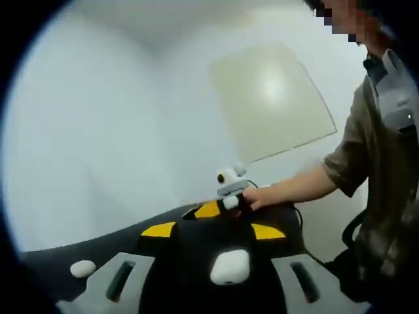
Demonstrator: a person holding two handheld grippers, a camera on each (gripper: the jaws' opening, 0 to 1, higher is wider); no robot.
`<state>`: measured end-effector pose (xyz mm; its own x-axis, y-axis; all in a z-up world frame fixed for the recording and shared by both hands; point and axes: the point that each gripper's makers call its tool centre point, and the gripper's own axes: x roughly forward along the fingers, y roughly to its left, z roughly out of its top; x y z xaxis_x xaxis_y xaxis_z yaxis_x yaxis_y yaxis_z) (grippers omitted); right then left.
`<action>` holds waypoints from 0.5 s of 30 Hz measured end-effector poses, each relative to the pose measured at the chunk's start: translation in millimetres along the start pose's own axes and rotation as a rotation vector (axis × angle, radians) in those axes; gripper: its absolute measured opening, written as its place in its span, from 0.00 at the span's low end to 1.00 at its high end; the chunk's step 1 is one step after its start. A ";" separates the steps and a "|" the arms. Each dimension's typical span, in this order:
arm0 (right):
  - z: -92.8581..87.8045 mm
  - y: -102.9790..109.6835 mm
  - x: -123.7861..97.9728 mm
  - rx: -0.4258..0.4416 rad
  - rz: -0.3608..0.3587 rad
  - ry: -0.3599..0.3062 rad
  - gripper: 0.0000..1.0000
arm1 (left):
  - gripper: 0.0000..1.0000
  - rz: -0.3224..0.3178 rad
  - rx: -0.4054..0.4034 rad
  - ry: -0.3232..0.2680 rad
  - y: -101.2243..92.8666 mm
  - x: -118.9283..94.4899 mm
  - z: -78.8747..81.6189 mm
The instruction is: Pick up three earphones and place each one into its charging case using tactile feedback, ensure that each earphone is properly inserted and securely positioned inside the case.
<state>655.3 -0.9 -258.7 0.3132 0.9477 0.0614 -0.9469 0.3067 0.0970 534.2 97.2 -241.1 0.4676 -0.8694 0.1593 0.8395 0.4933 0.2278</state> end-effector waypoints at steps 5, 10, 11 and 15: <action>1.7 0.6 -1.9 0.004 0.000 -0.007 0.32 | 0.38 0.072 0.012 -0.041 12.7 -4.5 7.7; 0.5 2.6 -1.5 -0.009 0.009 0.002 0.32 | 0.38 0.017 0.054 0.042 0.2 3.3 -7.6; 0.6 2.5 -1.5 -0.007 0.010 0.001 0.32 | 0.38 0.013 0.062 0.052 -1.4 4.6 -9.6; 0.7 3.0 -1.9 -0.006 0.007 0.001 0.32 | 0.38 0.010 0.080 0.064 -3.7 5.6 -11.5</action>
<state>651.9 -1.9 -257.8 0.3062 0.9500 0.0611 -0.9496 0.3003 0.0901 536.9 90.1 -252.1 0.4949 -0.8630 0.1012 0.8110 0.5006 0.3029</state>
